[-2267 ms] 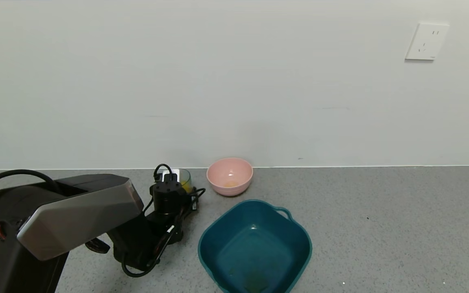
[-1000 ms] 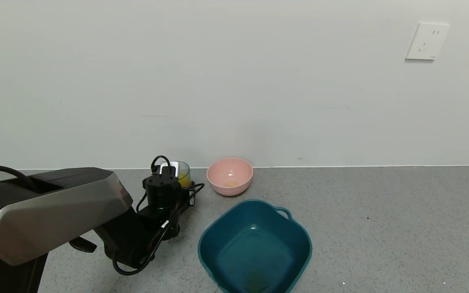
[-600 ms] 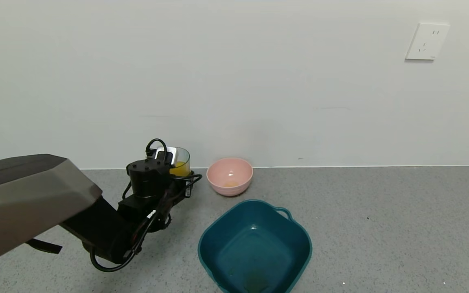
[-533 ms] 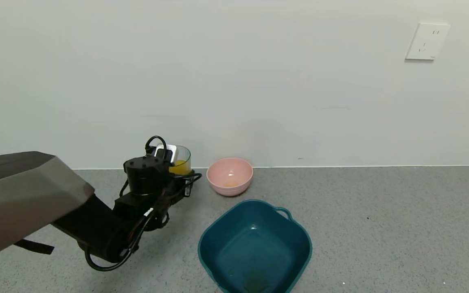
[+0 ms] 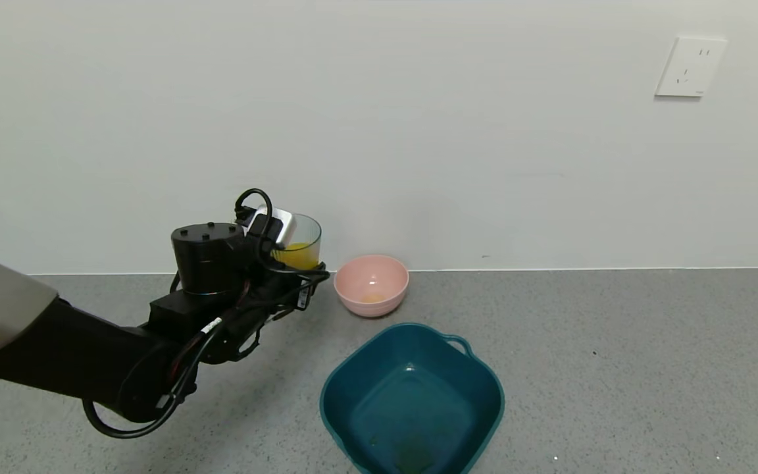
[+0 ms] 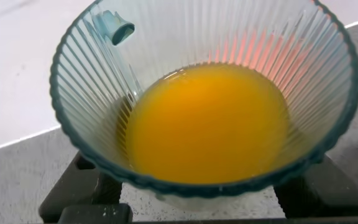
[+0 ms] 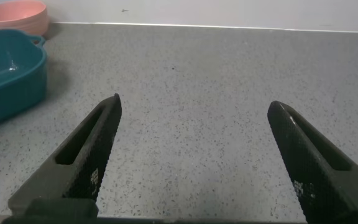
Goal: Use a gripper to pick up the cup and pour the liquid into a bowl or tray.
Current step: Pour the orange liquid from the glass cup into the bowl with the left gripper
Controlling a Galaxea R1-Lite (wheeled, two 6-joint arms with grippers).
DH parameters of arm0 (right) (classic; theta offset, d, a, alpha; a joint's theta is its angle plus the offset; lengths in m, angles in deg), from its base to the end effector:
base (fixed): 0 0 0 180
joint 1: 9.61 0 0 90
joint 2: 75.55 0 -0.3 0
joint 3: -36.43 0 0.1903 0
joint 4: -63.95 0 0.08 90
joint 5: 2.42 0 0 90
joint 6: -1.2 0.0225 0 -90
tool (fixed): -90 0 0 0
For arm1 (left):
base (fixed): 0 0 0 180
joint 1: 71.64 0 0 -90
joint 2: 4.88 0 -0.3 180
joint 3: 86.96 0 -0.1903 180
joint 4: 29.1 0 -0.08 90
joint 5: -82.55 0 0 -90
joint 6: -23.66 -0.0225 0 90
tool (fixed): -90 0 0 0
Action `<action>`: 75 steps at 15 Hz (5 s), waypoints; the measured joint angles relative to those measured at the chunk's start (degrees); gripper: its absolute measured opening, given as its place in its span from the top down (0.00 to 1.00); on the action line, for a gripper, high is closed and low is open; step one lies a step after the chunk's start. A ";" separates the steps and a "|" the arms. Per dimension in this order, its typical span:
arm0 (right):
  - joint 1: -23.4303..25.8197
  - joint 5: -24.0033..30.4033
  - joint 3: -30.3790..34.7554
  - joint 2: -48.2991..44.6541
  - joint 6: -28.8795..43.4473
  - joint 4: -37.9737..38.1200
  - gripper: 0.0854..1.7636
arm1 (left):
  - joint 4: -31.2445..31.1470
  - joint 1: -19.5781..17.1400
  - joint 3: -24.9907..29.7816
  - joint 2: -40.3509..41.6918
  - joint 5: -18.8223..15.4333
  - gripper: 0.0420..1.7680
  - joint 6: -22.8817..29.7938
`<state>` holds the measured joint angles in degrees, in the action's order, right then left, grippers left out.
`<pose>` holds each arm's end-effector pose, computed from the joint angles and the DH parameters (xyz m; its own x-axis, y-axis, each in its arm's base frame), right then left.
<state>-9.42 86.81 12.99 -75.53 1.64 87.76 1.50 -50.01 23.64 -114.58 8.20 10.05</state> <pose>-0.0229 -0.0002 0.0750 0.9998 -0.0168 -0.0068 0.0168 0.9998 0.0076 0.3243 -0.1221 0.1422 0.9818 -0.0991 -0.1622 0.1416 0.9506 0.2761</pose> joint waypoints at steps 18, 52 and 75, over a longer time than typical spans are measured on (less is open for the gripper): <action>0.00 0.00 0.02 0.00 0.00 0.00 0.03 | -3.61 8.61 1.77 3.62 -0.35 0.26 -16.77; 0.00 0.00 0.02 0.00 0.00 0.00 0.03 | -3.28 16.63 8.14 3.78 -1.73 0.26 -47.82; 0.00 0.00 0.02 0.00 0.00 0.00 0.03 | -3.94 17.70 6.64 2.89 2.04 0.26 -64.20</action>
<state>-9.42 86.81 13.02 -75.53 1.64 87.76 -2.44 -32.31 30.29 -111.70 10.23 -54.15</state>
